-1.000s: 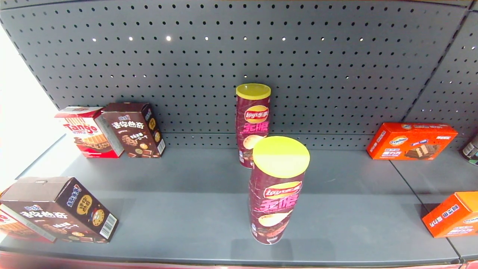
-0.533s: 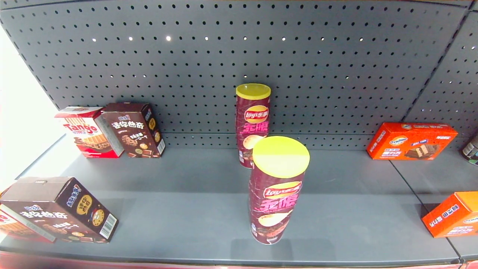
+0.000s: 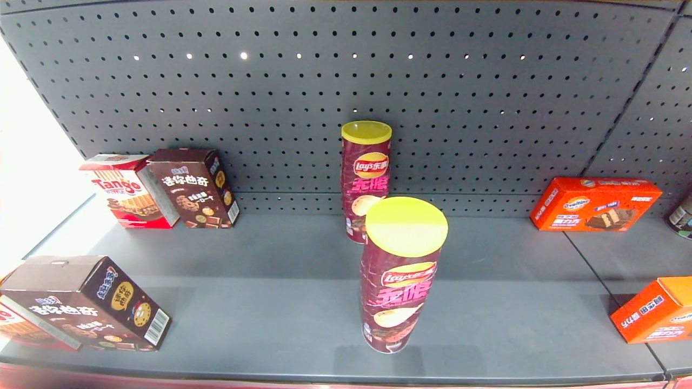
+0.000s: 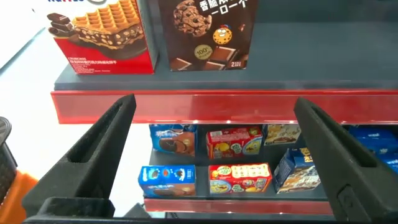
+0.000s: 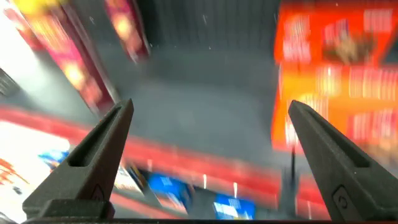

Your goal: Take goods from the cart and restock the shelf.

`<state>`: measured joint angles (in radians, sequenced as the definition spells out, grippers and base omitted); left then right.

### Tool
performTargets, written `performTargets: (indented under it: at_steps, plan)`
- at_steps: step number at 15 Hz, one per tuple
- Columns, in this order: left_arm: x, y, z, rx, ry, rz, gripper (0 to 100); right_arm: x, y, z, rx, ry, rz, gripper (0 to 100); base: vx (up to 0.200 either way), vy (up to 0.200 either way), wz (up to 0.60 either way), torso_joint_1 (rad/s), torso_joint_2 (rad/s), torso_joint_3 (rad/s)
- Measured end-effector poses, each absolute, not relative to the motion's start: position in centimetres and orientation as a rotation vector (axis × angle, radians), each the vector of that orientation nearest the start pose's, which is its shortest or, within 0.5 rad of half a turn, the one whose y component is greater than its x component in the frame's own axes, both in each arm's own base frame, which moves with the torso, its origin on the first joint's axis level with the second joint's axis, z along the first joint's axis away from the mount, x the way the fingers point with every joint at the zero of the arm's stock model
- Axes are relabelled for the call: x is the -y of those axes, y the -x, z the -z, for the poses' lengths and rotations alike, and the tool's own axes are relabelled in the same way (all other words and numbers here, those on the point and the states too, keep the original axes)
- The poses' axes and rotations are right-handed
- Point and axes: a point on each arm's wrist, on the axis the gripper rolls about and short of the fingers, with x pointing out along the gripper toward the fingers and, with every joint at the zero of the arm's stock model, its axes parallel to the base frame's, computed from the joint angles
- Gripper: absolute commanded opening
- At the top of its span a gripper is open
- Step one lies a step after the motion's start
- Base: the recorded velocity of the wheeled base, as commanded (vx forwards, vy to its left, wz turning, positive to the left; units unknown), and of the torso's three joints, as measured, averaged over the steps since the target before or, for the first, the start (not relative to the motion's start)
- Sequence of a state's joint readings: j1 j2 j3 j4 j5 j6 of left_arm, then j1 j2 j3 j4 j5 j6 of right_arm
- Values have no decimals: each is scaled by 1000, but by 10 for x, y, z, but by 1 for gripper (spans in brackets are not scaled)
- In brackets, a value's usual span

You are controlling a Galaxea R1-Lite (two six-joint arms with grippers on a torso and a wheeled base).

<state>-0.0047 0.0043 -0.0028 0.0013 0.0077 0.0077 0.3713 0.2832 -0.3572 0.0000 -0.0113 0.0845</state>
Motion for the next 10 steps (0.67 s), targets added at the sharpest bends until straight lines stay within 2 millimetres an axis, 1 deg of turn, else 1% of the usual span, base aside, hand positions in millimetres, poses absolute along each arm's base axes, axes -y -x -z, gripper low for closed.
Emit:
performTargets:
  at_steps: [1,2,3,4,5,7,8,10]
  plan:
    - [0,23,-76,-2,-8,-3,100,2,4,-204,38,-81,-388,100,0,0,0,0,0,0]
    - [0,23,-76,-2,-8,-3,100,-6,-13,-222,-5,-46,-420,100,0,0,0,0,0,0]
    - [0,23,-76,-2,-8,-3,100,-14,-30,-234,-44,-10,-454,100,0,0,0,0,0,0]
    - [0,23,-77,-1,-7,-3,100,-25,-50,-240,-94,29,-490,100,0,0,0,0,0,0]
    - [0,23,-77,-1,-7,-3,100,-36,-68,-243,-134,59,-525,100,0,0,0,0,0,0]
    - [0,23,-76,-2,-6,-3,100,-56,-97,-240,-208,102,-575,100,0,0,0,0,0,0]
    - [0,23,-76,-2,-6,-4,100,-65,-109,-237,-242,118,-583,100,0,0,0,0,0,0]
    - [0,23,-76,-2,-4,-4,100,-77,-123,-228,-306,142,-601,100,0,0,0,0,0,0]
